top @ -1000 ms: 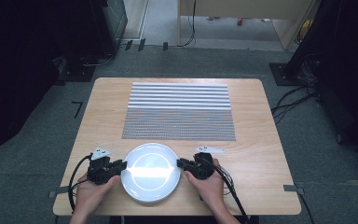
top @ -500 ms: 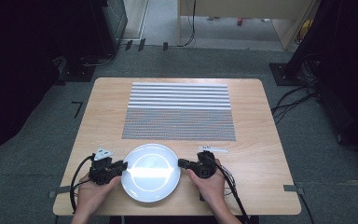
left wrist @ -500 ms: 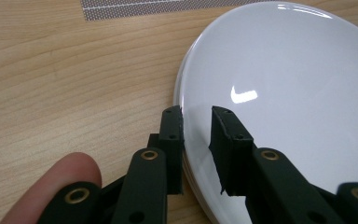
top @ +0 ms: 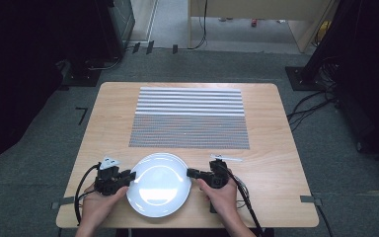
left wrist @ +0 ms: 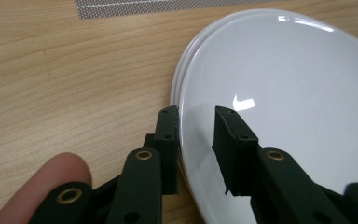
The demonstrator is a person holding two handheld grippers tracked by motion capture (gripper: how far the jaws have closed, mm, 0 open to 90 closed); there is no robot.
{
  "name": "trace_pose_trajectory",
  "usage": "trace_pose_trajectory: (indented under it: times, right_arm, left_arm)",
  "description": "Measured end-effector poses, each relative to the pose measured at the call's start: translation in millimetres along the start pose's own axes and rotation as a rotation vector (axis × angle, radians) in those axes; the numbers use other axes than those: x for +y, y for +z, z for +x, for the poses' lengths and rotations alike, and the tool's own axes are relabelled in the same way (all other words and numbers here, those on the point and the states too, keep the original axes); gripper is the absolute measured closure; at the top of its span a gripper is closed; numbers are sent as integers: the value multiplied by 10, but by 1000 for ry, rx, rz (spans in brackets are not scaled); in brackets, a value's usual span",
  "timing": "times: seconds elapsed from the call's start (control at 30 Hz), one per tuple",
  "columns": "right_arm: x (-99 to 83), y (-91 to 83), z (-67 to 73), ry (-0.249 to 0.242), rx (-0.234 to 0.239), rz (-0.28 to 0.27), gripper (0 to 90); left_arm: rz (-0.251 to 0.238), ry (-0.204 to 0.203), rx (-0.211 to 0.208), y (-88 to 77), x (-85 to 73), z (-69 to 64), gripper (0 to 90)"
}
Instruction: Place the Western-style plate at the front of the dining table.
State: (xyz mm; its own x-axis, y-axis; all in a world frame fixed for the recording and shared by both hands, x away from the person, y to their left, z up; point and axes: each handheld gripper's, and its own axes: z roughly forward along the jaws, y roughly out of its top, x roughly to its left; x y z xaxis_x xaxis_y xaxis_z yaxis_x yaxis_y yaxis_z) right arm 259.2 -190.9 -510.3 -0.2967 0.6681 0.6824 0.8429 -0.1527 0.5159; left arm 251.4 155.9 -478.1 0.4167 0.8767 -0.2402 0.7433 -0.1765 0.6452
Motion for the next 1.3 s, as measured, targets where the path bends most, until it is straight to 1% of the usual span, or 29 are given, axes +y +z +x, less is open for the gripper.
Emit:
trace_pose_trajectory:
  times: [0.03,0.07,0.17,0.2,0.23,0.3,0.33,0.37,0.43,0.5,0.57,0.6,0.63,0.7,0.77,0.83,0.93,1.03,1.1,1.17,1.2,1.3]
  right_arm:
    - [9,-12,-4,-1,7,1,809]
    - [9,-12,-4,-1,7,1,809]
    - [26,-36,0,-8,8,-3,777]
    - [34,-44,1,-6,12,5,772]
    - [42,-52,4,-7,6,19,772]
    - [60,-60,9,-3,7,66,762]
    - [65,-66,19,-9,6,94,764]
    - [66,-70,26,-24,-2,109,762]
    - [63,-80,42,-39,-10,126,754]
    - [60,-83,46,-29,-1,136,750]
    - [58,-83,43,-27,0,134,752]
    - [59,-86,34,-9,6,137,760]
    - [59,-86,34,-9,6,137,760]
    - [61,-86,18,6,12,136,765]
    - [60,-88,4,30,19,131,772]
    - [57,-92,2,37,17,125,781]
    - [56,-100,4,53,23,104,784]
    - [52,-91,5,51,15,101,783]
    - [38,-73,6,42,8,96,782]
    - [28,-61,11,52,16,86,778]
    - [16,-37,19,61,31,87,776]
    - [-4,-8,32,71,43,95,781]
  left_arm:
    - [-8,-10,-1,-33,8,28,680]
    - [-13,-20,-3,-58,12,52,680]
    - [-15,-49,-36,-140,11,145,681]
    - [-14,-56,-45,-154,8,165,682]
    - [-11,-64,-66,-167,5,184,683]
    - [0,-66,-100,-169,2,190,683]
    - [10,-61,-110,-163,0,185,683]
    - [16,-58,-114,-154,-2,177,682]
    - [39,-49,-129,-119,-9,157,679]
    - [68,-40,-140,-79,-16,133,675]
    - [87,-24,-123,-51,-24,113,665]
    - [96,-21,-115,-38,-28,106,662]
    - [100,-23,-113,-33,-30,103,662]
    - [100,-24,-109,-33,-30,99,664]
    - [98,-21,-96,-28,-29,86,672]
    - [98,-14,-81,-23,-28,70,679]
    - [97,-11,-71,-15,-29,59,686]
    - [91,-12,-66,-13,-26,50,688]
    - [92,-13,-55,-7,-24,39,690]
    - [94,-9,-46,5,-28,20,691]
    - [94,-8,-40,8,-27,13,692]
    - [94,-7,-36,12,-27,4,692]
